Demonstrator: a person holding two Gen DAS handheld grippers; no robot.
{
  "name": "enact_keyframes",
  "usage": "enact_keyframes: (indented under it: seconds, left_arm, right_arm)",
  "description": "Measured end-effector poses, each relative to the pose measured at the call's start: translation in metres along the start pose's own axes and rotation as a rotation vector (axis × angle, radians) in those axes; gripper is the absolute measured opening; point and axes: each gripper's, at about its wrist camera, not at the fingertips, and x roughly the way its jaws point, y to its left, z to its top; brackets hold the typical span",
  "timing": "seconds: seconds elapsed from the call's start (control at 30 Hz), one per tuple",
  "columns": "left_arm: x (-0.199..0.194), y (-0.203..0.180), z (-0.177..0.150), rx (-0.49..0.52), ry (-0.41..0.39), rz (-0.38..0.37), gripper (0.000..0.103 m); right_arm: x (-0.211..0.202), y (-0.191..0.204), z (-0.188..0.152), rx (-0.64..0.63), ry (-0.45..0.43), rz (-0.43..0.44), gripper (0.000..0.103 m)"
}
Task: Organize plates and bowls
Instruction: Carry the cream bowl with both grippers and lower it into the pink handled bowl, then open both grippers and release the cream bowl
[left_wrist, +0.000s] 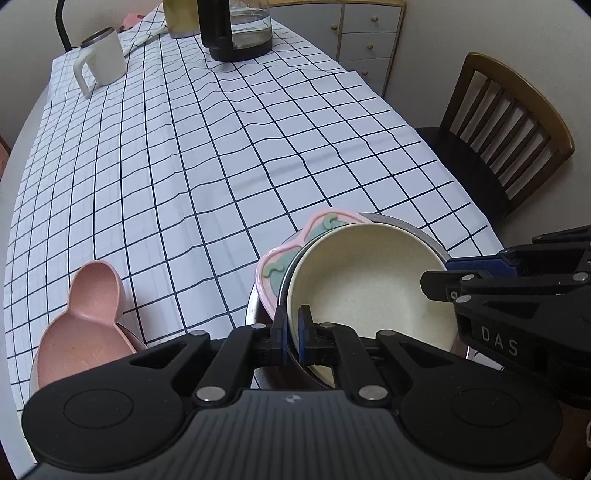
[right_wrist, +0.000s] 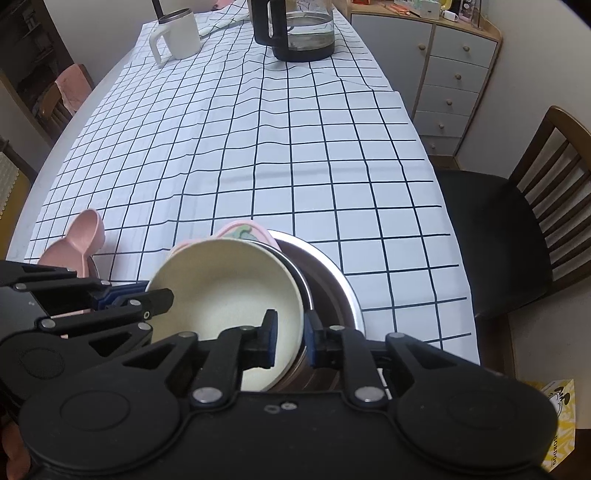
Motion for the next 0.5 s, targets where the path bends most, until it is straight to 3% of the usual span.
enact_keyframes:
  seconds: [0.5]
  left_arm:
    - [-0.026, 0.003, -0.012, -0.013, -0.053, -0.069, 0.008]
  right_arm:
    - [-0.020, -0.002, -0.009, 0.005, -0.037, 0.037, 0.029]
